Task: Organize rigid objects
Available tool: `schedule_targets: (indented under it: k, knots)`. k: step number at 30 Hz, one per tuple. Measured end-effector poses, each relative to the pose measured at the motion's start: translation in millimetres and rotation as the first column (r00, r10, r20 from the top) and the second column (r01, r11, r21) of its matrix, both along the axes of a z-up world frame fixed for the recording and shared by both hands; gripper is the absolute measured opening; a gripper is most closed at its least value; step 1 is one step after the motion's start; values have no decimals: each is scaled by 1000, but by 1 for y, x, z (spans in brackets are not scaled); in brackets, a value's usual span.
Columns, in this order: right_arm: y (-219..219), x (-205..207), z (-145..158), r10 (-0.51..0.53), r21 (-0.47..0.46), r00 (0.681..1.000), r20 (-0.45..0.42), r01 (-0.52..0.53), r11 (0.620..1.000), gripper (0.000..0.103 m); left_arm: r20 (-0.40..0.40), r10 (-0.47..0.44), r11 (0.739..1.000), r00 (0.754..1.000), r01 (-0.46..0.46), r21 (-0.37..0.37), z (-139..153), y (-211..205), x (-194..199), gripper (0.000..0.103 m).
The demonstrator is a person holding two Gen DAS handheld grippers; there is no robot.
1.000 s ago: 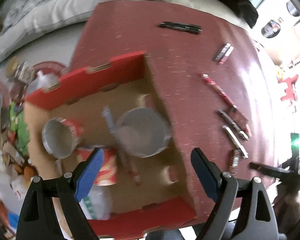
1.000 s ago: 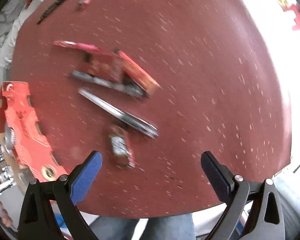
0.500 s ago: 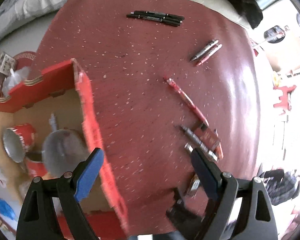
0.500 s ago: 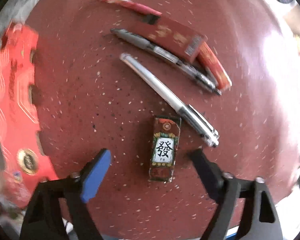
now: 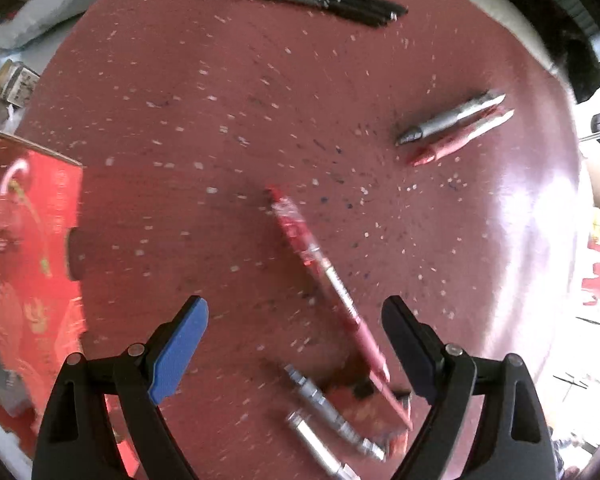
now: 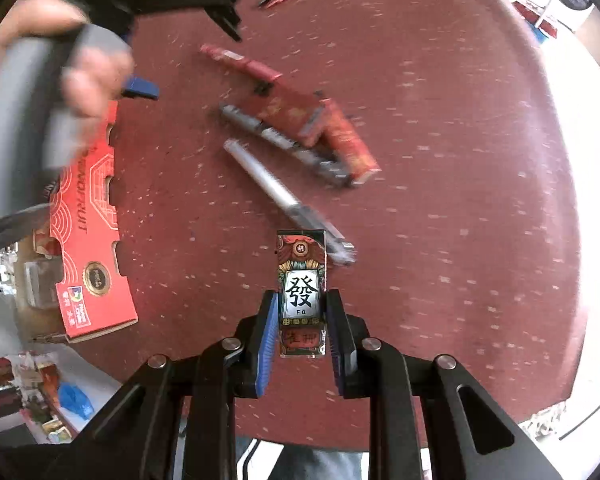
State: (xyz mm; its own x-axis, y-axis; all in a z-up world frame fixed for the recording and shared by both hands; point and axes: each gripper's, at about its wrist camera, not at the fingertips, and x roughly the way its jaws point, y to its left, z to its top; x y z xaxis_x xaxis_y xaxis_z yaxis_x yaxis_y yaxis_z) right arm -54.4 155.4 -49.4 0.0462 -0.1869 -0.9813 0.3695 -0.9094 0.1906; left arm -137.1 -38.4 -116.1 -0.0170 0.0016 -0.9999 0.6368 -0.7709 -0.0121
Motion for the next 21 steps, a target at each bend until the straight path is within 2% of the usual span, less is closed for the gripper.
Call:
schedule_targets:
  k: [2, 3, 7, 9, 10, 11, 12, 15, 18, 21]
  knots:
    - [13, -4, 4, -11, -2, 1000, 8, 11, 1000, 25, 28, 24, 1000, 999, -24, -11, -11, 7, -3, 95]
    - [19, -7, 6, -15, -2, 1000, 10, 15, 1000, 25, 15, 45, 999, 999, -45, -24, -13, 9, -3, 98]
    - [34, -15, 11, -21, -6, 1000, 14, 22, 1000, 25, 5, 76, 997, 997, -76, -33, -17, 18, -8, 97]
    - [40, -20, 13, -31, -15, 999, 15, 31, 999, 25, -3, 60, 998, 998, -60, -28, -15, 22, -9, 82]
    - [47, -19, 13, -39, -21, 999, 14, 40, 999, 25, -15, 38, 999, 999, -39, -37, -12, 24, -8, 63]
    - [51, -22, 16, -50, -29, 999, 11, 50, 998, 25, -27, 1, 999, 1000, -2, -42, -8, 27, -8, 49]
    - [54, -26, 19, -58, -34, 998, 6, 58, 998, 25, -28, -33, 998, 999, 32, -46, -6, 29, -8, 19]
    - [59, -24, 27, -91, -55, 996, -11, 90, 994, 25, -51, -107, 993, 993, 109, 46, -9, 27, -2, 11]
    - [77, -30, 33, -131, -83, 991, -12, 129, 988, 25, -75, -192, 979, 978, 197, 59, -4, 26, 10, 11]
    - [74, -17, 32, -163, -98, 986, -15, 161, 982, 25, -112, -278, 957, 954, 285, 54, 9, 26, 26, 11]
